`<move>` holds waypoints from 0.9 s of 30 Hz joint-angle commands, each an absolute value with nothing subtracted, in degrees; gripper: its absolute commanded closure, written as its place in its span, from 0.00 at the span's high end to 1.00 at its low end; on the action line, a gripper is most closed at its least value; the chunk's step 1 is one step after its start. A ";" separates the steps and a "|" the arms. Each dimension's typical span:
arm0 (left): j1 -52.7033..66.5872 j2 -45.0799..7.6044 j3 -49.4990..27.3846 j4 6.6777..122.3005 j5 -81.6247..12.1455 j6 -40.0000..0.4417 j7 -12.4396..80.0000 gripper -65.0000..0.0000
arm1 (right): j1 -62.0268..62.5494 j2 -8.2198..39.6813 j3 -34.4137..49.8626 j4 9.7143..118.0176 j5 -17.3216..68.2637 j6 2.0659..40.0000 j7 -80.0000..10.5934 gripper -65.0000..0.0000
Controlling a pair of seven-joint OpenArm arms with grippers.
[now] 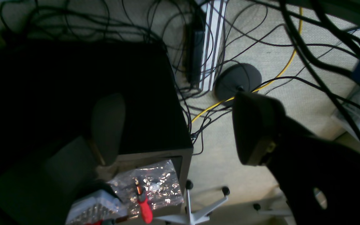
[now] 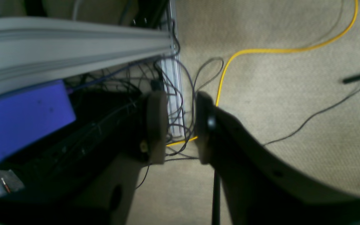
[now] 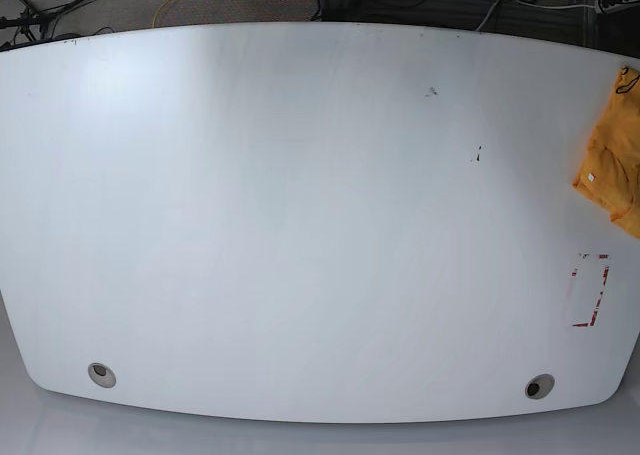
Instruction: Fold the T-shirt properly
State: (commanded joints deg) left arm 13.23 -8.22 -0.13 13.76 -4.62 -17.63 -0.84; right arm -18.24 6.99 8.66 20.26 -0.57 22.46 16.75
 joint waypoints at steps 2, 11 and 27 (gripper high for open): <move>11.91 -8.22 -0.13 12.18 -4.53 -17.63 -0.84 0.78 | -17.36 6.99 8.66 19.56 -0.57 22.46 15.87 0.24; 9.01 -8.22 -0.04 9.10 -4.53 -17.63 -0.84 0.78 | -14.64 7.08 8.57 19.03 -0.66 22.37 8.84 0.25; 8.75 -7.08 0.13 9.19 -4.44 -10.15 -0.75 0.78 | -14.55 6.90 8.57 18.77 -6.37 22.37 8.84 0.25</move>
